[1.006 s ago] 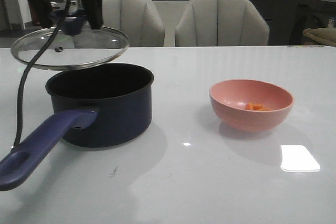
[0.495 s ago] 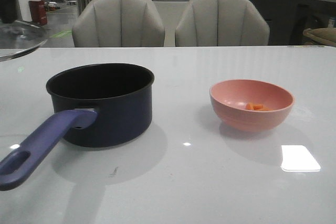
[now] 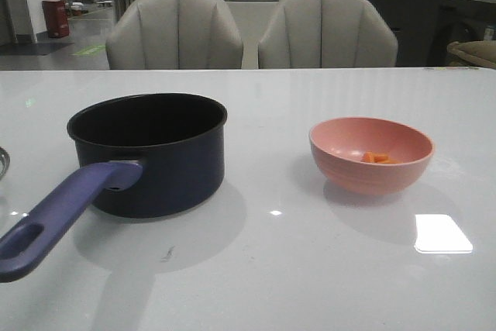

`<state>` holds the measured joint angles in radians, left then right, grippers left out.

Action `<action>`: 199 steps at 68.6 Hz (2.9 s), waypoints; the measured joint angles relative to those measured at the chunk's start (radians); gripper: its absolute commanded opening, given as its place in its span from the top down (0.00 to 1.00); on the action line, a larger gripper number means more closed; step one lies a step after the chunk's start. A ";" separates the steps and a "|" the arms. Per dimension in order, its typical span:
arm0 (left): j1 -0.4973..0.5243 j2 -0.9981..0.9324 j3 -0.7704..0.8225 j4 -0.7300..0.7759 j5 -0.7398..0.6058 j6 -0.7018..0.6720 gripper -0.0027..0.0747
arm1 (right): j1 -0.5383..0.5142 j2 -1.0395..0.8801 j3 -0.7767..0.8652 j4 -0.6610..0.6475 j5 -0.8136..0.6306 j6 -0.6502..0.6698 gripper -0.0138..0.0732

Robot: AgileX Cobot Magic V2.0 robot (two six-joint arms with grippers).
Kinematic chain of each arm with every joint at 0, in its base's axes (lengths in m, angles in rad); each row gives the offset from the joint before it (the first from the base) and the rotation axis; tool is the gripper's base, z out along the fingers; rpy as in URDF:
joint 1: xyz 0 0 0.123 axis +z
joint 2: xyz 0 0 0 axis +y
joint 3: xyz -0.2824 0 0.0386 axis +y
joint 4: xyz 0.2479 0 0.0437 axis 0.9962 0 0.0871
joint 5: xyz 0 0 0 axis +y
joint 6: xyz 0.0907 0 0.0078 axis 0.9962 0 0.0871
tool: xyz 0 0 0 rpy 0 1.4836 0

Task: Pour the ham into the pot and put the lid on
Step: 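Set the glass lid down on the table beside the saucepan, then lower the right gripper to the pink bowl rim and grasp it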

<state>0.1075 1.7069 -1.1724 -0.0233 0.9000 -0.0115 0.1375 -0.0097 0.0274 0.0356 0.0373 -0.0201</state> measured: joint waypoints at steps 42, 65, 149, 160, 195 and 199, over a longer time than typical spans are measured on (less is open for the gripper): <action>0.005 0.051 0.032 -0.025 -0.083 0.055 0.14 | 0.000 0.000 0.000 0.000 0.000 0.000 0.66; -0.008 -0.065 0.034 -0.027 -0.099 0.061 0.14 | 0.000 0.000 0.000 0.000 0.000 0.000 0.66; -0.360 -1.630 0.826 -0.033 -0.445 0.064 0.14 | 0.000 0.000 0.000 0.000 0.000 0.000 0.66; -0.360 -1.679 0.842 -0.030 -0.441 0.066 0.14 | 0.000 0.000 0.000 0.000 -0.026 0.014 0.66; -0.360 -1.681 0.843 -0.030 -0.453 0.066 0.14 | 0.000 0.394 -0.286 0.004 0.029 0.020 0.66; -0.360 -1.681 0.843 -0.030 -0.455 0.066 0.14 | 0.000 0.434 -0.286 0.017 0.030 0.020 0.66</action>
<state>-0.2523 0.0260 -0.3298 -0.0536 0.4453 0.0543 0.1375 0.4245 -0.2585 0.0529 0.0677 0.0000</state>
